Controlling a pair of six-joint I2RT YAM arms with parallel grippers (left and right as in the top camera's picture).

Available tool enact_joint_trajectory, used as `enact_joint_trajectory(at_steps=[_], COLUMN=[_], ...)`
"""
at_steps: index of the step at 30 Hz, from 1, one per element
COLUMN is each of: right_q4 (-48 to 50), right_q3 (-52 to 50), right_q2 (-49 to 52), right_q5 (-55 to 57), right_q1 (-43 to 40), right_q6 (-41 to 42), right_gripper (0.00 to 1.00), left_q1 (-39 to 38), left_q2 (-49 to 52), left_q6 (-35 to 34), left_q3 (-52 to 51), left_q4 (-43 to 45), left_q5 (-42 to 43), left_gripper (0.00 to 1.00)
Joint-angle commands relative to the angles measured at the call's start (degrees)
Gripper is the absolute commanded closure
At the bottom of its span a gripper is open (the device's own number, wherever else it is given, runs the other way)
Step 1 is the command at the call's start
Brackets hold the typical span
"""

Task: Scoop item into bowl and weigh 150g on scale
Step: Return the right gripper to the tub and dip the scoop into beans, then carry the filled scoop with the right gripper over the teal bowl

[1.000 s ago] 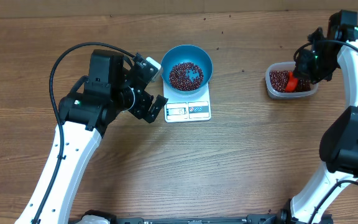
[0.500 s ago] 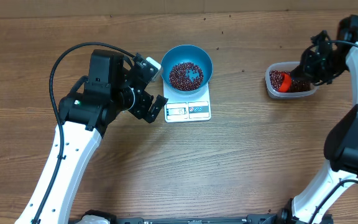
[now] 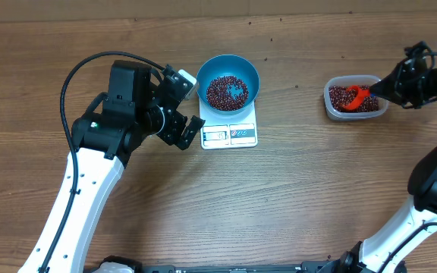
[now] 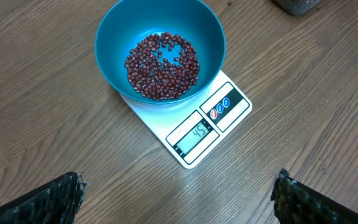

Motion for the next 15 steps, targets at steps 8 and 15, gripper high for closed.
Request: enact_joint_trajectory(at_steps=[8, 15], right_q4=[-3.87, -8.48], right_q3=[-0.2, -0.11], right_q2=[0.61, 0.46], right_q5=[-14.34, -25.24], right_q1=[-4.96, -4.63], right_q6=[-9.53, -18.67], right_gripper=[0.96, 0.96], left_q1=[0.26, 0.26], left_q2=[0.31, 0.31], left_q6=[-0.37, -0.35], left_q3=[-0.2, -0.22], left_q4=[0.17, 0.17], left_q5=[0.46, 0.46], left_gripper=[0.01, 0.0])
